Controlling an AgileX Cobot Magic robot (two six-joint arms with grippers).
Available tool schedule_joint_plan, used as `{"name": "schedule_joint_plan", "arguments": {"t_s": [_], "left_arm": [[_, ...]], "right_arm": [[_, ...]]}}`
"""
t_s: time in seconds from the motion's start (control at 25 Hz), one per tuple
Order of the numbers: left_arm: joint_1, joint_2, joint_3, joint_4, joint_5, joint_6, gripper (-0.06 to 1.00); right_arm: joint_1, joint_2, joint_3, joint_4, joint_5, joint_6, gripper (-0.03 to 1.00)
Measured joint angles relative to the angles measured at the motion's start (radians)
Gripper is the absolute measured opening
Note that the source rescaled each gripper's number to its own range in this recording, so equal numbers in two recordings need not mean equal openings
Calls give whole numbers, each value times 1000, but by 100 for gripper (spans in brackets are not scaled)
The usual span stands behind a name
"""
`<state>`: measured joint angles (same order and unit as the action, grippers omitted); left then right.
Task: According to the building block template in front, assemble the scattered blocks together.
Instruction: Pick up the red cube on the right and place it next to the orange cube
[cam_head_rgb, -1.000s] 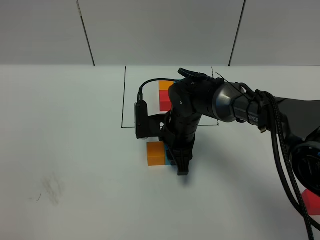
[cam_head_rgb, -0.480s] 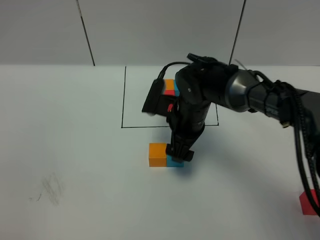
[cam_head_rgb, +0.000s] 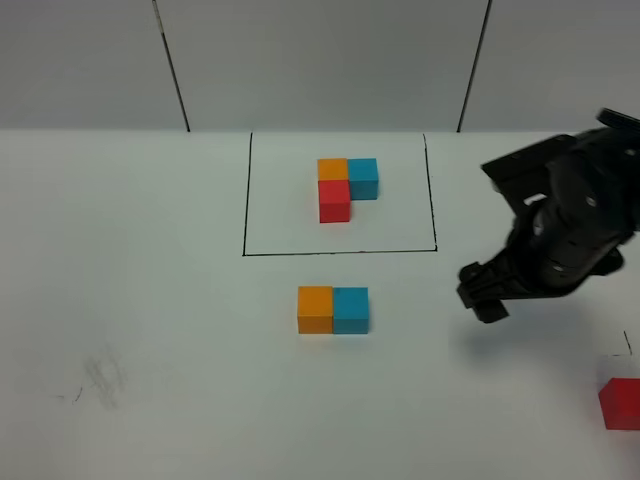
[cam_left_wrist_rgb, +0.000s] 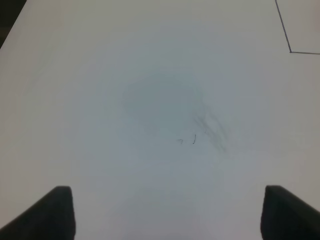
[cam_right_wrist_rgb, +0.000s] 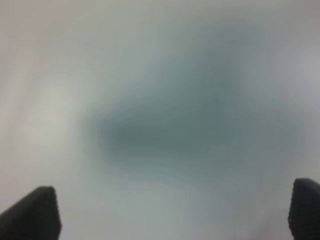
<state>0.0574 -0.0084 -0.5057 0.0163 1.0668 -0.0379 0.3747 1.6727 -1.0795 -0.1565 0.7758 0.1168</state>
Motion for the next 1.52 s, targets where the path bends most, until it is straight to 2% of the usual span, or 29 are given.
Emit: {"name": "schedule_joint_plan", "arguments": {"t_s": [0.28, 0.64, 0.84, 1.08, 1.52], "left_arm": [[0, 0, 0, 0, 0, 0, 65], [0, 0, 0, 0, 0, 1, 65], [0, 0, 0, 0, 0, 1, 65], [0, 0, 0, 0, 0, 1, 65], [0, 0, 0, 0, 0, 1, 65]], "right_arm": [[-155, -127, 202, -4, -29, 69, 95], [-229, -159, 298, -4, -46, 70, 94], [-280, -160, 362, -3, -111, 70, 93], [-285, -155, 406, -4, -208, 72, 91], [-285, -39, 413, -2, -262, 72, 88]]}}
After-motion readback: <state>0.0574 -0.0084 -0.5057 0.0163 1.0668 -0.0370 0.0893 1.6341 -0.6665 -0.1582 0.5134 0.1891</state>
